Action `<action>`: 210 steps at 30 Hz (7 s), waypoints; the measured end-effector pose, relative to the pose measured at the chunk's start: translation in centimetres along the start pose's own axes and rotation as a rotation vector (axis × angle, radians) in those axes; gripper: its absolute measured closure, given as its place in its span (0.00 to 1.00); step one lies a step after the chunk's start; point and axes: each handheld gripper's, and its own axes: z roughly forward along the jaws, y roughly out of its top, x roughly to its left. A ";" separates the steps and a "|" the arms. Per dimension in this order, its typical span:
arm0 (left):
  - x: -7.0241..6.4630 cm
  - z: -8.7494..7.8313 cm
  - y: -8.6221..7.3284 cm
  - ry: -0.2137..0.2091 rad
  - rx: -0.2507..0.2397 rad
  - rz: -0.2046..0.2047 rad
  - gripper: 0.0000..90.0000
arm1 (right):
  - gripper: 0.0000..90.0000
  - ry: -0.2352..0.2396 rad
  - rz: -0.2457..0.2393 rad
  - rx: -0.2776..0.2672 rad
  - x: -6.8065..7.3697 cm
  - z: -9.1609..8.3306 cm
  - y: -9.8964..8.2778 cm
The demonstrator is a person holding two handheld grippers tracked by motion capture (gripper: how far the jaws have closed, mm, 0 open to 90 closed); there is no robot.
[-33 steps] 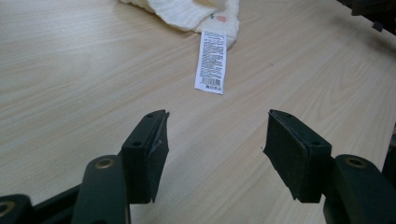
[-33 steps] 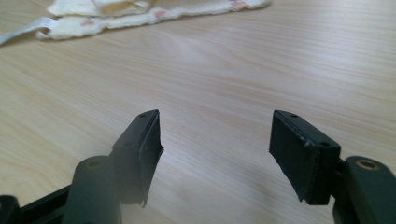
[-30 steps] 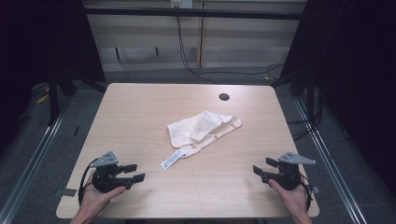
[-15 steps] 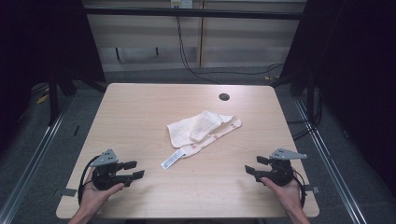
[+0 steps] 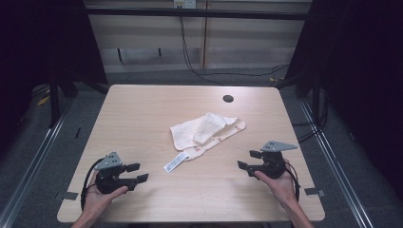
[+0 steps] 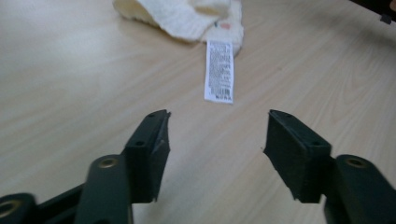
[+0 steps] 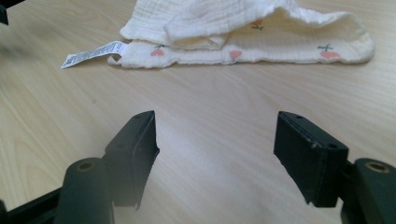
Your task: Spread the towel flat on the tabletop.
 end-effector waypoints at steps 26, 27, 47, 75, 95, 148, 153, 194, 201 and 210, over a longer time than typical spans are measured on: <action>0.1 -0.5 0.2 -0.030 -0.038 -0.020 0.28 | 0.38 0.219 -0.125 0.052 -0.5 6.9 7.0; 0.1 -0.5 0.2 -0.026 -0.038 -0.021 0.28 | 0.39 0.206 -0.122 0.052 -0.8 7.5 7.2; 0.2 -0.8 0.2 -0.043 -0.044 -0.002 0.32 | 0.30 0.013 -0.150 0.173 -4.8 13.1 10.0; 0.5 -0.8 0.0 -0.030 -0.041 -0.022 0.29 | 0.75 0.003 -0.169 0.237 -5.6 15.6 8.1; -0.1 -0.1 0.4 -0.018 -0.032 -0.030 0.37 | 0.94 0.093 -0.134 0.240 -3.7 13.9 6.5; -5.6 5.9 4.7 -0.189 0.100 0.271 0.80 | 0.69 0.204 -0.191 0.200 8.2 9.3 2.7; -5.9 6.2 4.3 -0.187 0.118 0.280 0.79 | 0.59 0.193 -0.181 0.125 7.3 5.9 3.7; -6.7 9.8 2.8 -0.167 0.194 0.291 0.76 | 0.78 0.044 -0.147 0.181 2.2 4.5 -1.7; -5.5 9.1 3.2 -0.231 0.149 0.205 0.84 | 0.73 0.041 -0.157 0.178 2.0 3.7 -2.3; -4.8 7.1 4.2 -0.256 0.046 0.152 0.94 | 0.95 0.059 -0.148 0.188 2.2 3.4 -2.4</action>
